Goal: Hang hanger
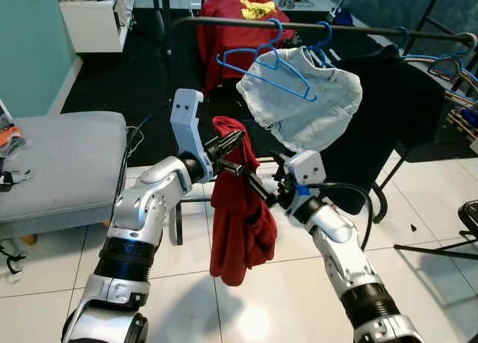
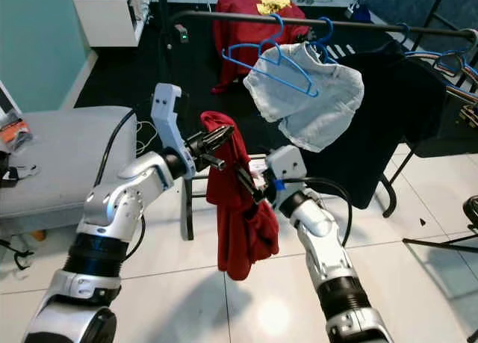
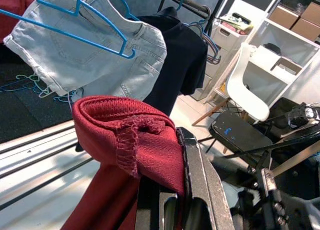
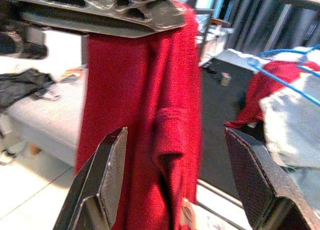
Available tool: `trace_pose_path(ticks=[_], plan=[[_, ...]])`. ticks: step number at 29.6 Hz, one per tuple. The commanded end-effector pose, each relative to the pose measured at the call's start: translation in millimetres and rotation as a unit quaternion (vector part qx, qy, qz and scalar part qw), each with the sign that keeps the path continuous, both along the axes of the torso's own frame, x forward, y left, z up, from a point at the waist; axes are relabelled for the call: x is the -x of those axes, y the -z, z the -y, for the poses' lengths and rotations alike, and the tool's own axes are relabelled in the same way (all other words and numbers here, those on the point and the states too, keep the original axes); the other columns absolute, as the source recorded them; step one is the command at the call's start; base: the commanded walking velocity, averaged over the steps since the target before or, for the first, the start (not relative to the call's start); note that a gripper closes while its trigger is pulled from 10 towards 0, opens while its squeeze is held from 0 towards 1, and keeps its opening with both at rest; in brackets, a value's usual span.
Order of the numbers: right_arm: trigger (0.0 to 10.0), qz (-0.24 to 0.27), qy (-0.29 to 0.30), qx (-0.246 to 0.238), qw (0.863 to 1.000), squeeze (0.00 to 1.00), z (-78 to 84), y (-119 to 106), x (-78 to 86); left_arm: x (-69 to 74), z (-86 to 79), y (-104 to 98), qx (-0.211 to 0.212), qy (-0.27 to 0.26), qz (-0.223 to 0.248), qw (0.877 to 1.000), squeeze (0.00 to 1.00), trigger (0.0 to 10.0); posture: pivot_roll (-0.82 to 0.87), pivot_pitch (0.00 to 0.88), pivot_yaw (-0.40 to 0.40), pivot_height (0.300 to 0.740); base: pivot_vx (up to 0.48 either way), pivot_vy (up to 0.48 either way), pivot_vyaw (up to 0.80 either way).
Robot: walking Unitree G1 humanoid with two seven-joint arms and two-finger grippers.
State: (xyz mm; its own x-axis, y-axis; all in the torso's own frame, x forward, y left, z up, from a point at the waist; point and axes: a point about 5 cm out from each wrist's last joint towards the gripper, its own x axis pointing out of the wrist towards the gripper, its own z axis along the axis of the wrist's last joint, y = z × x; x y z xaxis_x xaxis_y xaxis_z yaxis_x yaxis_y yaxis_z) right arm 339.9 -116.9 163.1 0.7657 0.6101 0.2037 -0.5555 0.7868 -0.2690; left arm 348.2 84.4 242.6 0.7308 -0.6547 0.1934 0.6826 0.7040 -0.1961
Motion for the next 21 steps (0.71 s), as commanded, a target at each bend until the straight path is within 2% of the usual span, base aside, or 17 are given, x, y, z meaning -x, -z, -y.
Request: trace_pose_path(ticks=[1, 6, 7, 8, 9, 11, 12, 14, 19, 20, 21], plan=[[10.0, -0.015, -0.008, 0.008, 1.0, 0.0, -0.7, 5.8, -1.0, 4.4, 4.7, -6.6, 0.008, 0.014, 0.013, 1.0, 0.0, 0.0, -0.06, 0.153, -0.061, 0.74, 0.0, 0.0, 0.0], [10.0, -0.017, -0.023, 0.018, 0.999, 0.0, -2.6, 4.9, -4.8, 6.5, 6.2, -7.8, 0.007, 0.021, 0.015, 1.0, 0.0, 0.0, -0.06, 0.154, -0.063, 0.74, 0.0, 0.0, 0.0], [9.4, -0.017, -0.027, 0.018, 0.999, 0.0, -3.2, 4.1, -5.6, 6.6, 6.3, -7.7, 0.007, 0.021, 0.015, 1.0, 0.0, 0.0, -0.06, 0.154, -0.064, 0.74, 0.0, 0.0, 0.0], [9.4, -0.017, -0.031, 0.018, 0.999, 0.0, -3.6, 3.7, -6.3, 6.8, 6.3, -7.7, 0.007, 0.021, 0.015, 1.0, 0.0, 0.0, -0.06, 0.154, -0.064, 0.74, 0.0, 0.0, 0.0], [4.6, -0.018, -0.034, 0.018, 0.999, 0.0, -3.9, 3.5, -6.8, 6.8, 6.3, -7.7, 0.007, 0.021, 0.015, 1.0, 0.0, 0.0, -0.06, 0.154, -0.064, 0.74, 0.0, 0.0, 0.0], [4.6, -0.018, -0.034, 0.018, 0.999, 0.0, -3.9, 3.5, -6.8, 6.8, 6.3, -7.7, 0.007, 0.021, 0.015, 1.0, 0.0, 0.0, -0.06, 0.154, -0.064, 0.74, 0.0, 0.0, 0.0], [3.6, -0.017, -0.036, 0.019, 0.999, 0.0, -4.3, 3.2, -7.4, 6.8, 6.2, -7.7, 0.007, 0.021, 0.015, 1.0, 0.0, 0.0, -0.06, 0.153, -0.065, 0.74, 0.0, 0.0, 0.0], [2.4, -0.015, -0.038, 0.02, 0.999, 0.0, -4.9, 1.8, -9.2, 6.6, 5.9, -8.2, 0.007, 0.021, 0.016, 1.0, 0.0, 0.0, -0.06, 0.151, -0.067, 0.74, 0.0, 0.0, 0.0], [2.5, -0.01, -0.04, 0.018, 0.999, 0.0, -5.6, -1.0, -10.9, 6.7, 5.6, -8.6, 0.008, 0.021, 0.017, 1.0, 0.0, 0.0, -0.06, 0.151, -0.066, 0.74, 0.0, 0.0, 0.0], [3.1, -0.008, -0.041, 0.018, 0.999, 0.0, -5.9, -1.8, -11.4, 6.8, 5.3, -8.5, 0.007, 0.021, 0.017, 1.0, 0.0, 0.0, -0.06, 0.151, -0.065, 0.74, 0.0, 0.0, 0.0], [3.2, -0.004, -0.041, 0.017, 0.999, 0.0, -6.1, -2.9, -11.9, 7.0, 4.7, -8.2, 0.005, 0.021, 0.016, 1.0, 0.0, 0.0, -0.06, 0.15, -0.064, 0.74, 0.0, 0.0, 0.0]])
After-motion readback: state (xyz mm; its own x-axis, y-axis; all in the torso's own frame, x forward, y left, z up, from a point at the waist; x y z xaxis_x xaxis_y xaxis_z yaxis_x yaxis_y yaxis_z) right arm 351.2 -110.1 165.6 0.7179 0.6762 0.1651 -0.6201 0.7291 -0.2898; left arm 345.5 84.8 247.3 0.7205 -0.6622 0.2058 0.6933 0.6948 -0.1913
